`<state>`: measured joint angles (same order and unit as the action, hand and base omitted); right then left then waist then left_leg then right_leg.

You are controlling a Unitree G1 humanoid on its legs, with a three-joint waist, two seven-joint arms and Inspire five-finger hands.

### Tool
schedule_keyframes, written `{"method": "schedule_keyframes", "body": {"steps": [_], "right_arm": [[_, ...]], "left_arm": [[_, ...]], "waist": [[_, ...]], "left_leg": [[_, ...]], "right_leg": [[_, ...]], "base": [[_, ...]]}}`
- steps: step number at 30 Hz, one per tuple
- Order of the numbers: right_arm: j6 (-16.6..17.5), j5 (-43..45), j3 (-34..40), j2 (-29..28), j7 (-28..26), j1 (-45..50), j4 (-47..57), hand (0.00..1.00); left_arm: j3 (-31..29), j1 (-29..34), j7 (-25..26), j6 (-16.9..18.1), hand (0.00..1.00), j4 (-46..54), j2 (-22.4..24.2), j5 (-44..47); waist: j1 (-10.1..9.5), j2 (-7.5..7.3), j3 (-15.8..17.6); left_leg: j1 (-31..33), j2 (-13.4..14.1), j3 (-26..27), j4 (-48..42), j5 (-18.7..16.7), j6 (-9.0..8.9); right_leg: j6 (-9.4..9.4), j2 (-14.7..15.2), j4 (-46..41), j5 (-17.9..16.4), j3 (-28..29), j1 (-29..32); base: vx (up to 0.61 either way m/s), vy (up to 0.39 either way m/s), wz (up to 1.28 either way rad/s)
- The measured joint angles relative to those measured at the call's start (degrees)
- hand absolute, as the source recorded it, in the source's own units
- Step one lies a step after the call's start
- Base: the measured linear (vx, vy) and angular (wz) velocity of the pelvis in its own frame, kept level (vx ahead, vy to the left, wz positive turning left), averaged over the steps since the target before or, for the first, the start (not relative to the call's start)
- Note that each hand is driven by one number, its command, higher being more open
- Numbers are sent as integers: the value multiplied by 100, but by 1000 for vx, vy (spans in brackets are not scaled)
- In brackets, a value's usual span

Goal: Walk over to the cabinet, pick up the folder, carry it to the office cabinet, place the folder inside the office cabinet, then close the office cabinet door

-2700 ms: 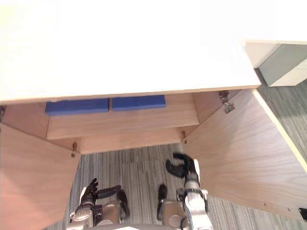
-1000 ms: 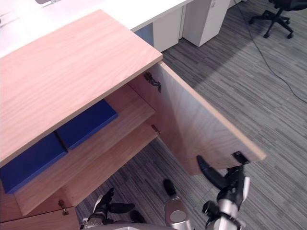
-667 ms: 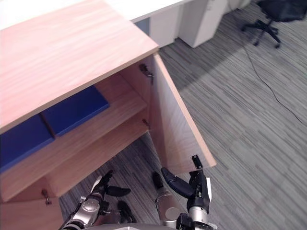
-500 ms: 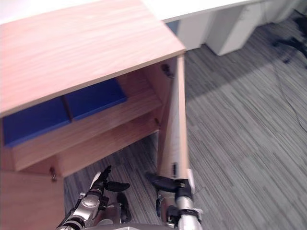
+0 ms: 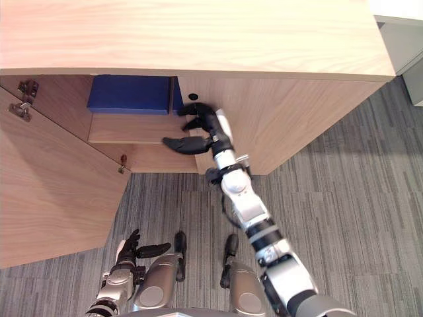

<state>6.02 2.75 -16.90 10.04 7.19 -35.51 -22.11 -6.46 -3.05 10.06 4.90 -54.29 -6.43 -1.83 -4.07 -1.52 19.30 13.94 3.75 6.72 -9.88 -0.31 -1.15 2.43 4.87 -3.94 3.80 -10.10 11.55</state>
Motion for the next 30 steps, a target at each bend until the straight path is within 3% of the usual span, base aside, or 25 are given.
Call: {"method": "schedule_keyframes", "body": {"steps": [2,5,8,12,16,18,22,27,30], "right_arm": [[152,-9,-101,42,-11,116,3,100],[85,11,47,95,23,341,1,100],[86,63,294,206,30,1163,67,100],[77,29,227,291,-297,2731,-163,100],[43,-207,65,185,-504,3442,-835,100],[39,-335,55,50,-563,3458,-1174,100],[48,-453,117,21,-541,3348,-1342,100],[49,-451,296,62,-480,3292,-1424,100],[48,-447,301,125,-482,3277,-1566,100]], "left_arm": [[1,62,2,25,100,6,-35,62],[2,133,0,115,100,71,-3,123],[-53,368,-2,161,100,362,72,435],[-591,912,0,179,100,950,143,1042],[-1139,1250,58,231,100,1996,95,1496],[-1437,1246,115,377,100,2650,-80,1671],[-1709,1236,193,572,100,3414,-619,1775],[-2035,1041,318,692,100,3817,-1646,1821],[-2057,973,340,692,100,3903,-2036,1816]], "waist": [[35,-2,-1],[45,-5,-4],[24,-13,-14],[4,2,-184],[-228,66,-379],[-411,152,-456],[-569,272,-579],[-651,268,-592],[-754,229,-619]], "left_leg": [[-55,-31,-11,87,52,-1],[-142,-115,-103,388,235,19],[-238,-214,-337,706,400,-8],[-399,-388,-921,1063,580,-24],[-449,-480,-1511,1196,724,-2],[-445,-510,-1883,1280,809,-42],[-445,-557,-2334,1488,917,-127],[-398,-599,-2800,1488,957,-197],[-382,-572,-2829,1488,975,-213]], "right_leg": [[18,18,26,23,9,-25],[44,77,78,42,-87,-55],[77,142,156,20,-358,-189],[166,223,198,-203,-962,-517],[132,270,211,-362,-1605,-819],[81,267,212,-442,-1929,-951],[124,292,41,-662,-2263,-992],[134,378,-442,-1075,-2479,-968],[109,377,-587,-1194,-2450,-905]], "base": [[30,40,4],[-23,34,20],[-14,33,51],[63,8,74],[112,-31,87],[53,-37,81],[5,-34,64],[-12,-42,47],[-23,-62,10]]}}
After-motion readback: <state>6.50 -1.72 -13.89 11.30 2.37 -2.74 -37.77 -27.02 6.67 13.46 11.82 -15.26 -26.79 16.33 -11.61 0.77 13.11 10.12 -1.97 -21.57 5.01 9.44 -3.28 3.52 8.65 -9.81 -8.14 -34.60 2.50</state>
